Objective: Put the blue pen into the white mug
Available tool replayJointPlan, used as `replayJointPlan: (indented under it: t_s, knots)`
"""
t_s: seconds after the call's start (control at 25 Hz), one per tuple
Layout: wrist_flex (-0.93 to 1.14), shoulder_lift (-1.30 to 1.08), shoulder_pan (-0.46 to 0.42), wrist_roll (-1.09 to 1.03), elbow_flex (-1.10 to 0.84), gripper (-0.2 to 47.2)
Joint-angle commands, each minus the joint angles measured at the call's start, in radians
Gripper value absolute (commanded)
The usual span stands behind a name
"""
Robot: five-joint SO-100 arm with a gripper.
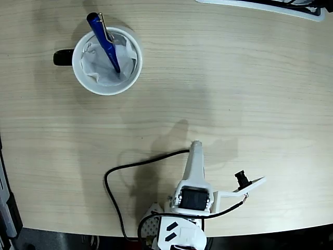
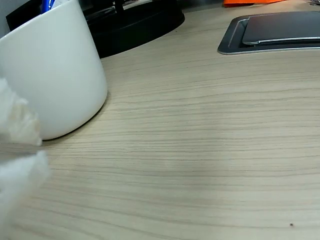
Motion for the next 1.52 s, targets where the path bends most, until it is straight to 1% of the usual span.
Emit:
replayJointPlan:
  t_s: [0.0, 1.48]
  knots:
    - [0.014, 0.067, 0.017, 0.0, 0.014, 0.0]
    - [0.014, 0.067, 0.017, 0.0, 0.014, 0.0]
